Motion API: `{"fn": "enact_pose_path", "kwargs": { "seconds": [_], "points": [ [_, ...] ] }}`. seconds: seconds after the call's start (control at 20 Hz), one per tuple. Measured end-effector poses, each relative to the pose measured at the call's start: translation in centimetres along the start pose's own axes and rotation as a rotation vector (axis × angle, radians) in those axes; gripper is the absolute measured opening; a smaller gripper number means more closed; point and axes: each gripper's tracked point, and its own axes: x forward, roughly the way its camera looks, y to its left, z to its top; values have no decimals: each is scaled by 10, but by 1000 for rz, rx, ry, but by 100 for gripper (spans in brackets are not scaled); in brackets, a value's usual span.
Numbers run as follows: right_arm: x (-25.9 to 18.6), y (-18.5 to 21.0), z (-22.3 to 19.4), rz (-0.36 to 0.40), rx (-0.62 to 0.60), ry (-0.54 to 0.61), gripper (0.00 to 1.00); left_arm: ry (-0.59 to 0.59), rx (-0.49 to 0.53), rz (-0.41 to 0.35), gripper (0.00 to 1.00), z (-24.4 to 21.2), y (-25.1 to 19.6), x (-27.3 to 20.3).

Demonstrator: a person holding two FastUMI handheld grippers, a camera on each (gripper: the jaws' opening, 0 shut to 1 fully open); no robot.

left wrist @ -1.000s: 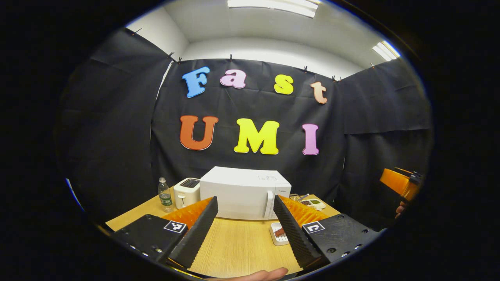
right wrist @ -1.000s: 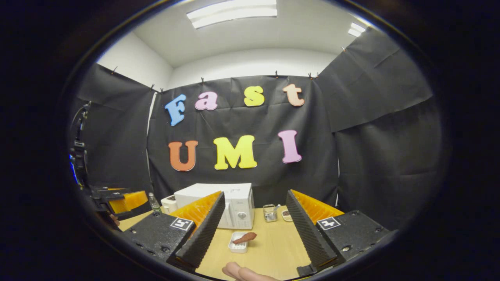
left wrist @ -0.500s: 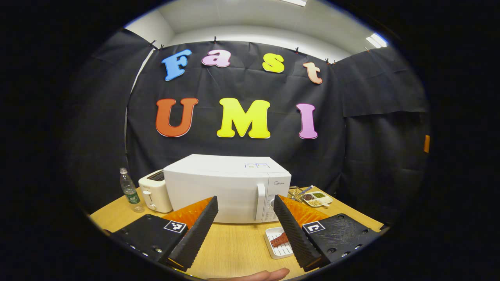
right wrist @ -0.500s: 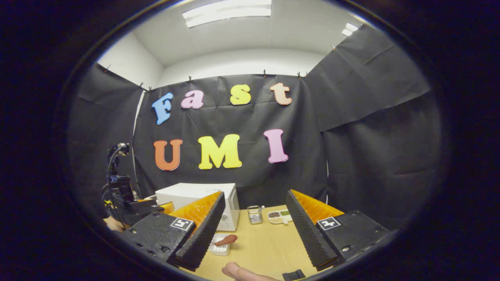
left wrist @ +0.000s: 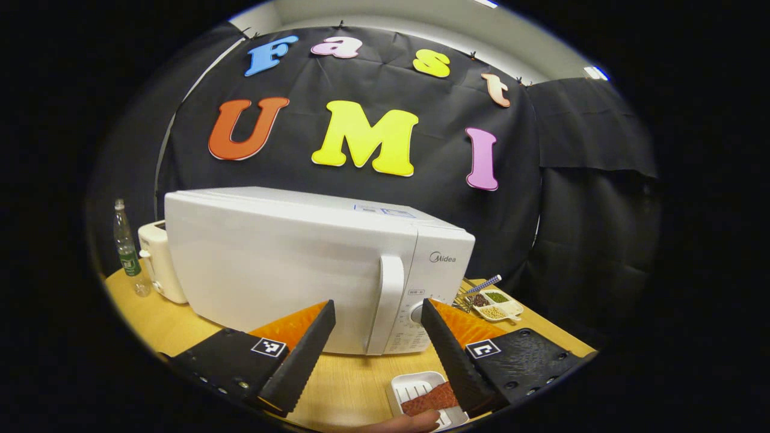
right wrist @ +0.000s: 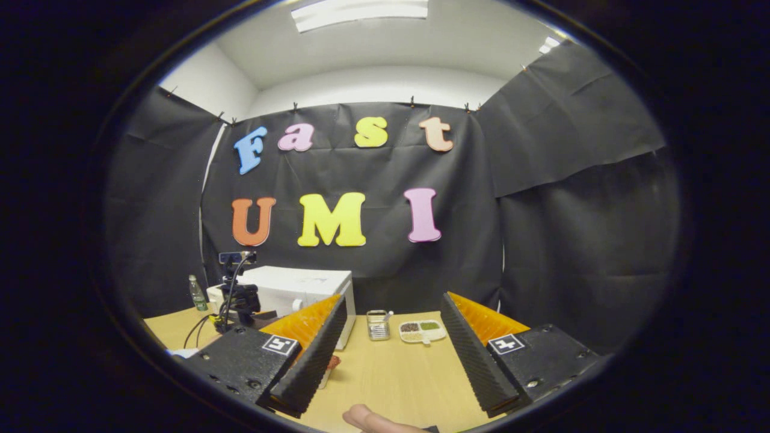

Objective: Open the microwave oven with the left hand, put the food in, and close the microwave oven.

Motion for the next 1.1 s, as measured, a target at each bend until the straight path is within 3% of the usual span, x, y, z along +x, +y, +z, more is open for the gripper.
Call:
{"fn": "enact_pose_path", "kwargs": {
  "seconds": [0.05, 0.1, 0.15, 0.2, 0.25, 0.35, 0.45, 0.5, 0.55, 0.6, 0.65, 0.7, 0.75, 0.8, 0.85, 0.95, 1.05, 1.1],
  "points": [
    [3, -3, -5, 5, -1, 11, 92, -1, 6, 3, 93, -3, 3, 7],
    [6, -7, -10, 6, 2, 18, 100, -11, 16, 8, 93, -3, 5, 12],
    [8, -11, -14, 4, 8, 23, 100, -22, 30, 7, 92, -2, 4, 15],
    [11, -13, -16, 7, 13, 25, 92, -29, 42, 7, 91, -2, 3, 18],
    [12, -14, -21, 8, 19, 29, 100, -38, 52, 1, 90, -2, -1, 20],
    [18, -13, -27, 20, 40, 30, 100, -72, 71, -23, 86, 3, -12, 28],
    [21, -11, -34, 39, 56, 38, 100, -57, 127, -14, 36, -3, -14, 34],
    [22, -10, -37, 48, 60, 43, 92, -44, 154, -1, 48, -4, -13, 38],
    [22, -10, -39, 53, 60, 47, 100, -14, 163, 6, 47, -13, -12, 42],
    [22, -11, -40, 55, 58, 49, 100, 9, 171, 25, 46, -18, -10, 41],
    [22, -13, -40, 55, 54, 44, 100, -5, 176, 58, 59, -12, -4, 39],
    [21, -15, -37, 53, 50, 34, 100, 13, 167, 65, 17, -17, -3, 46],
    [19, -15, -35, 52, 48, 25, 100, 45, 161, 64, 27, -21, -3, 40],
    [17, -15, -32, 55, 50, 15, 100, 42, 147, 62, 28, -19, -4, 40],
    [14, -14, -32, 59, 56, 8, 100, 62, 140, 61, 21, -22, -3, 41],
    [9, -12, -34, 67, 61, 15, 100, 64, 143, 62, 21, -22, -3, 38],
    [4, -12, -36, 67, 50, 23, 100, 66, 134, 53, 9, -23, -4, 36],
    [1, -13, -35, 62, 42, 26, 100, 64, 120, 44, 9, -23, -4, 36]
  ]
}}
